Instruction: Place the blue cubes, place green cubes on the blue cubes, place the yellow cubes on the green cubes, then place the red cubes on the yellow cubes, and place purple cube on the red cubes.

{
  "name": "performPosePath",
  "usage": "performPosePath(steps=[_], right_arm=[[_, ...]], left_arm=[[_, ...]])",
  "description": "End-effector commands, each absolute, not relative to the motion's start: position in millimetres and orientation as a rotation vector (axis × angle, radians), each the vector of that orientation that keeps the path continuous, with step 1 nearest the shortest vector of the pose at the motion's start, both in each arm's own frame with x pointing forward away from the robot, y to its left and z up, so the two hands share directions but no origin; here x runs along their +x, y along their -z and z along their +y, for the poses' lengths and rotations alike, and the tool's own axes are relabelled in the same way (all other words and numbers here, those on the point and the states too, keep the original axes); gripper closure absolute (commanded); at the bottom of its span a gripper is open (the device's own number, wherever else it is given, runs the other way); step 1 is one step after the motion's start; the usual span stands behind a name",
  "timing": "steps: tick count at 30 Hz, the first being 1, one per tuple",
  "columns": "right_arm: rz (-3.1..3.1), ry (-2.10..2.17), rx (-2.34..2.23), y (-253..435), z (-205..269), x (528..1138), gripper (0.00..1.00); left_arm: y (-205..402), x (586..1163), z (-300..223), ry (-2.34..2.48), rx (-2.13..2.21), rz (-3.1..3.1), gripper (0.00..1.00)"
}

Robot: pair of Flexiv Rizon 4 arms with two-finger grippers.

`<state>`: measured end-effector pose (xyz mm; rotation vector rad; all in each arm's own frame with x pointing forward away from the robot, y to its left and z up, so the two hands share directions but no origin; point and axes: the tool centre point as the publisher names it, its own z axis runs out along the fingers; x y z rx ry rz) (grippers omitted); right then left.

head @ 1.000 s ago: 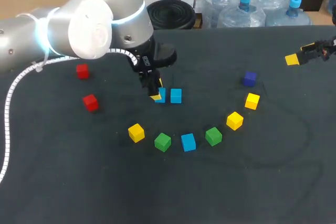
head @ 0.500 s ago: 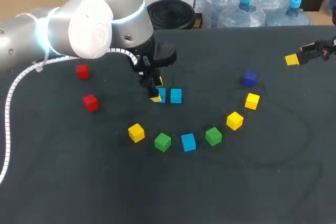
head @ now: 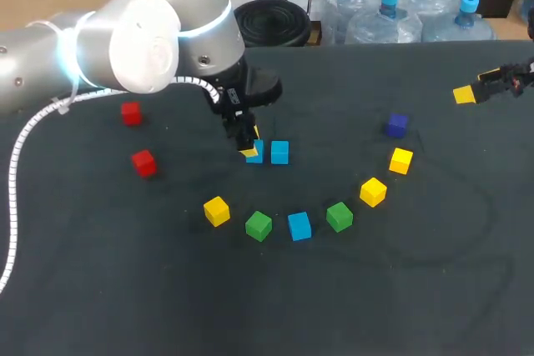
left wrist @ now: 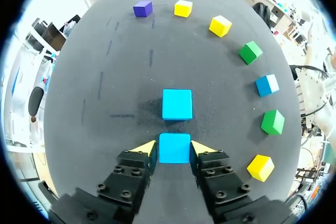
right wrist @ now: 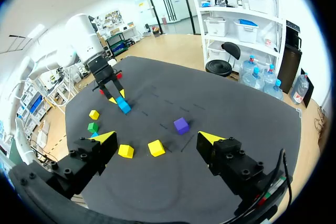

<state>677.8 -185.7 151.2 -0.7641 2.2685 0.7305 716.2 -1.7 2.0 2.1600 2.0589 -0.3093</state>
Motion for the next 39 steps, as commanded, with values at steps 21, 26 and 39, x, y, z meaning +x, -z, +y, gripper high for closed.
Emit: performPosePath(steps=[21, 26, 39], right_arm=[[2.265, -0.734, -0.766, -150.1, -185.5, 679.0, 0.00], [2.265, -0.734, -0.766, -150.1, -185.5, 679.0, 0.00], [2.265, -0.734, -0.766, -150.1, -185.5, 679.0, 0.00]], left_arm=[[-0.9, 718.9, -3.7, 0.331, 2.134, 2.095, 0.60], [-0.3, 719.0, -3.9, 0.339, 2.127, 2.104, 0.71], [0.2, 718.9, -4.1, 0.341, 2.129, 2.113, 0.58]])
